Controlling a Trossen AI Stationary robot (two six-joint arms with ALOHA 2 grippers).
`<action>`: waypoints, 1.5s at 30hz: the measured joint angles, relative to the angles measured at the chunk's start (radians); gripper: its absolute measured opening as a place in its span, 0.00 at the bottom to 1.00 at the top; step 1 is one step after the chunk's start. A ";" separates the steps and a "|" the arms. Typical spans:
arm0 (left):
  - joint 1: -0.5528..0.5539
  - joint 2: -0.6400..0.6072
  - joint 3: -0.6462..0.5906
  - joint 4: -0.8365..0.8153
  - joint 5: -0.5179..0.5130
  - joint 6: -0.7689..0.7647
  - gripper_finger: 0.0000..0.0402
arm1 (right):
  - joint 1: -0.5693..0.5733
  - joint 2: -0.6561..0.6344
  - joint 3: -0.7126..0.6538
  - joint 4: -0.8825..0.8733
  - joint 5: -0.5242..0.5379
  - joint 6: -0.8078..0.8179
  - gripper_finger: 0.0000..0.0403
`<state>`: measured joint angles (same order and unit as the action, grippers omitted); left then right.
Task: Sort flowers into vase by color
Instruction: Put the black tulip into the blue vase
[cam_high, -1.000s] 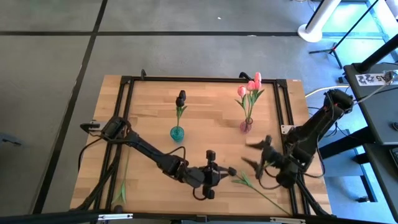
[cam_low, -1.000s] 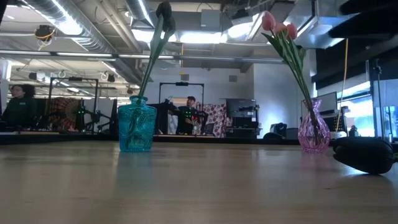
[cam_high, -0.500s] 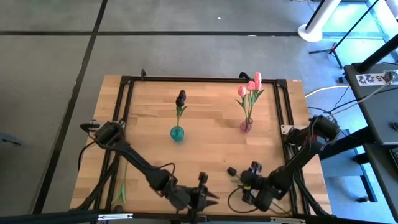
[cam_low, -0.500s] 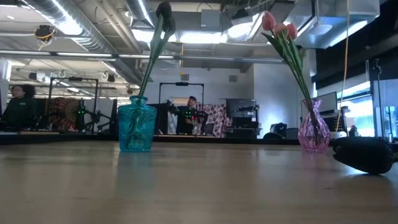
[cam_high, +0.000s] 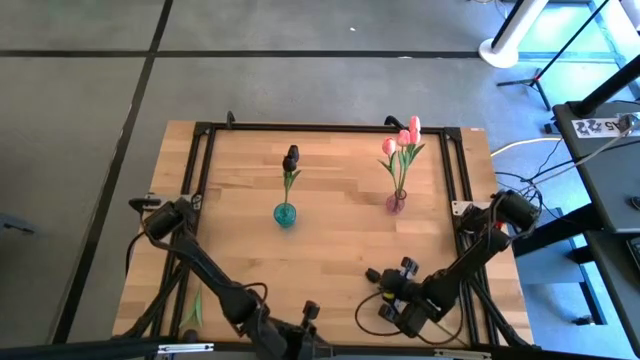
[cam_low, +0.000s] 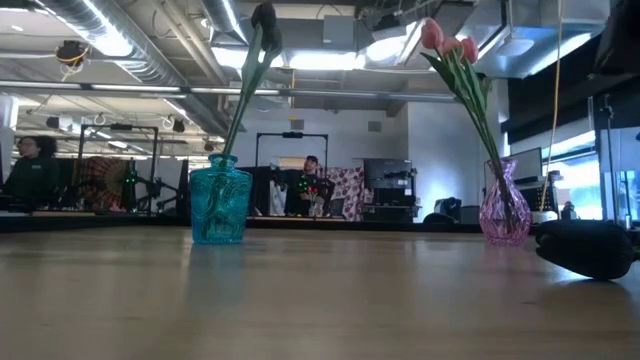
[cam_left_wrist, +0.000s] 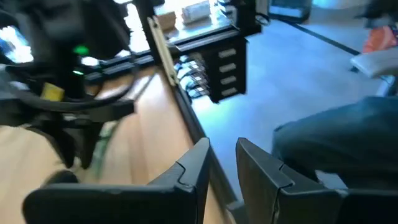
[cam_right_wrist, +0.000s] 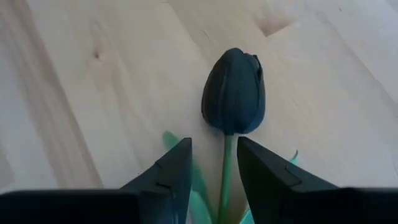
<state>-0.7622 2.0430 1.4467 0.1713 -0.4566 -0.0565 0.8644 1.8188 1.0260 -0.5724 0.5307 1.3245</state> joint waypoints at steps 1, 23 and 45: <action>-0.007 0.000 0.000 -0.009 0.001 -0.007 0.18 | -0.007 0.005 0.000 0.001 -0.005 -0.006 0.32; -0.010 0.000 -0.041 -0.190 0.048 -0.189 0.18 | -0.049 0.062 0.051 -0.011 0.026 -0.027 0.05; 0.088 -0.014 -0.055 0.126 -0.141 -0.138 0.37 | 0.050 -0.004 0.413 0.341 0.939 -0.698 0.01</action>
<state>-0.6740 2.0285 1.3922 0.2970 -0.5973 -0.1949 0.9142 1.8145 1.4391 -0.2315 1.4694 0.6266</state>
